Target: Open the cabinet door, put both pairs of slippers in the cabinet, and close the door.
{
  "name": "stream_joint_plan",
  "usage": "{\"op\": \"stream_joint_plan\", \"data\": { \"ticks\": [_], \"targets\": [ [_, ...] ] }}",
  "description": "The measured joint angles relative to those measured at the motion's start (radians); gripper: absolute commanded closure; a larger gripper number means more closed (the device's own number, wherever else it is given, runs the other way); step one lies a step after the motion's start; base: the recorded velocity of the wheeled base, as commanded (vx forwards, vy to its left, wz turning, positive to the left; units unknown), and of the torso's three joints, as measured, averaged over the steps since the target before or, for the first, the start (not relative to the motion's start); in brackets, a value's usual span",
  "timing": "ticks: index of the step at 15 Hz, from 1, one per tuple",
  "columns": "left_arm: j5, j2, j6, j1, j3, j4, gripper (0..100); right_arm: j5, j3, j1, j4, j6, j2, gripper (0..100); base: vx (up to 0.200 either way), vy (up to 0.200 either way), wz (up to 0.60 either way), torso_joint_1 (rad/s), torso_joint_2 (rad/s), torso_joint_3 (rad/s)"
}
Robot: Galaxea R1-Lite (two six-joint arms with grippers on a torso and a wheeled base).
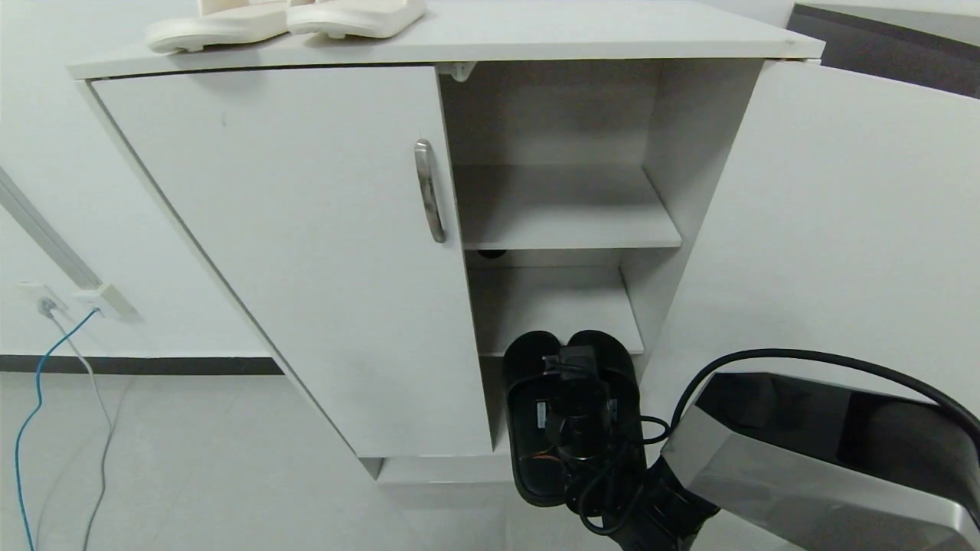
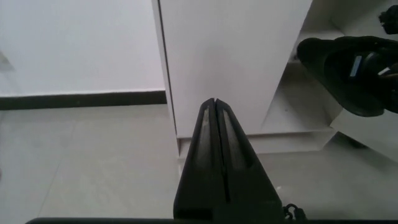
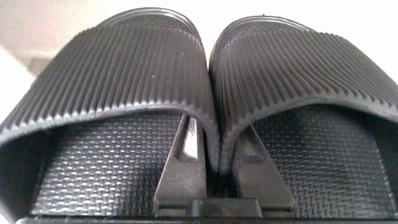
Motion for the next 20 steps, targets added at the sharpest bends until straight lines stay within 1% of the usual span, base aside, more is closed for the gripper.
{"op": "stream_joint_plan", "data": {
  "ticks": [4,7,9,13,16,20],
  "targets": [
    [0.000,0.000,0.000,0.000,0.000,0.000,100,0.023,-0.022,-0.013,0.007,-0.011,0.006,100,0.000,0.000,0.00,0.000,0.00,0.000],
    [0.000,0.000,-0.001,0.000,0.000,-0.001,100,0.038,-0.070,-0.037,0.019,-0.026,0.023,100,0.000,0.000,0.00,0.000,0.00,0.000],
    [0.000,0.000,-0.001,-0.001,0.000,-0.001,100,0.051,-0.120,-0.057,0.071,-0.031,0.034,100,0.000,0.000,0.00,0.000,0.00,0.000],
    [0.000,0.000,-0.001,-0.001,0.000,-0.001,100,0.096,-0.310,-0.101,0.193,-0.033,0.093,100,0.000,0.000,0.00,0.000,0.00,0.000],
    [0.000,0.000,-0.001,0.000,0.000,-0.001,100,0.102,-0.471,-0.136,0.303,-0.033,0.151,100,0.000,0.000,0.00,0.000,0.00,0.000],
    [0.001,0.000,0.000,-0.001,0.000,-0.001,100,0.102,-0.646,-0.175,0.399,-0.032,0.217,100,0.000,0.000,0.00,0.000,0.00,0.000]
  ]
}}
